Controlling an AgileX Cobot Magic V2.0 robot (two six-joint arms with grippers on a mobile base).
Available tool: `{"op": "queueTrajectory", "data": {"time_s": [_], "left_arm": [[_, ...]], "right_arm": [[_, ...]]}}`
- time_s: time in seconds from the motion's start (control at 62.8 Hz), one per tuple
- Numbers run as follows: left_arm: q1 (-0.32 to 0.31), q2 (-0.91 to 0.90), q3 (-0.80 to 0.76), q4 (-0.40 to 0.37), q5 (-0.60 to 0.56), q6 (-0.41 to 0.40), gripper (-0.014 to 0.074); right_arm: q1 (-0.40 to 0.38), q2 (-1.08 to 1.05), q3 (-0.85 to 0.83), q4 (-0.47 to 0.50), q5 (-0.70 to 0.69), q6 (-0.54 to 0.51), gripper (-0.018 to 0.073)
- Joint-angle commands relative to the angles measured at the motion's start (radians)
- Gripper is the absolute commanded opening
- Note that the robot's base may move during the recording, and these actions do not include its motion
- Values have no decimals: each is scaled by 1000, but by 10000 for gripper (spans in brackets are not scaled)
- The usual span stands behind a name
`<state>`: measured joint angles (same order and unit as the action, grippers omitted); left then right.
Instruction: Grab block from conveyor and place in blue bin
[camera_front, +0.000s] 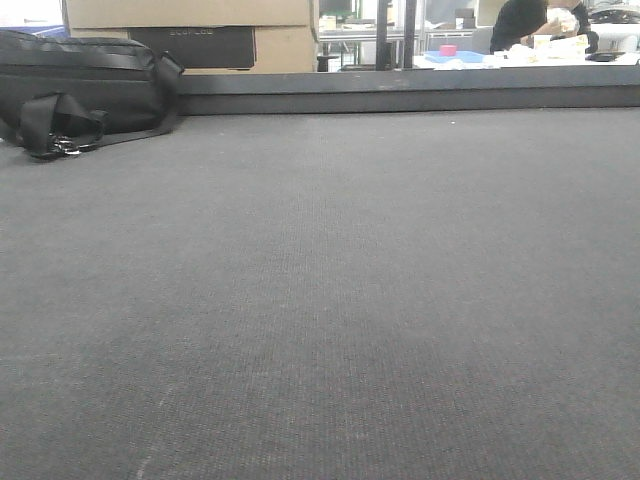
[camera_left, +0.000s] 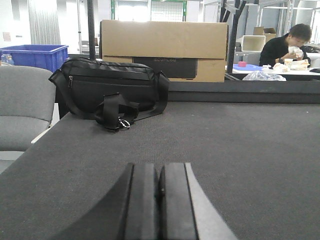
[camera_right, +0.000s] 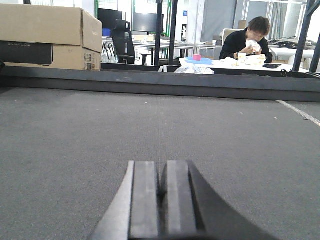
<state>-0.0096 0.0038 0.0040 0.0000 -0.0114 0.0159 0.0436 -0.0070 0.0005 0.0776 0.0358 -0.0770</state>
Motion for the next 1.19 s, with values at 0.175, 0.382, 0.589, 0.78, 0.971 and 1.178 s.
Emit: {"op": "queueTrajectory", "data": {"time_s": [0.175,0.382,0.589,0.78,0.971,1.178], "left_arm": [[3,-4,-4,0,-16,-6,-111],[3,-4,-4,0,-16,-6,-111],[3,-4,-4,0,-16,-6,-111],[4,-4,-4,8,-27,-4,-111],[4,-4,-118,-129,119,-4,-111],[4,80,-380,-31,334,-4,-111]], "right_arm": [[3,7,0,2,-22,-2,-162],[3,7,0,2,-22,-2,-162],[3,7,0,2,-22,-2,-162],[2,7,0,-2,-106,-2,-162],[2,7,-63,-96,-189,-4,-162],[2,41,-358,-63,116,-4,-162]]}}
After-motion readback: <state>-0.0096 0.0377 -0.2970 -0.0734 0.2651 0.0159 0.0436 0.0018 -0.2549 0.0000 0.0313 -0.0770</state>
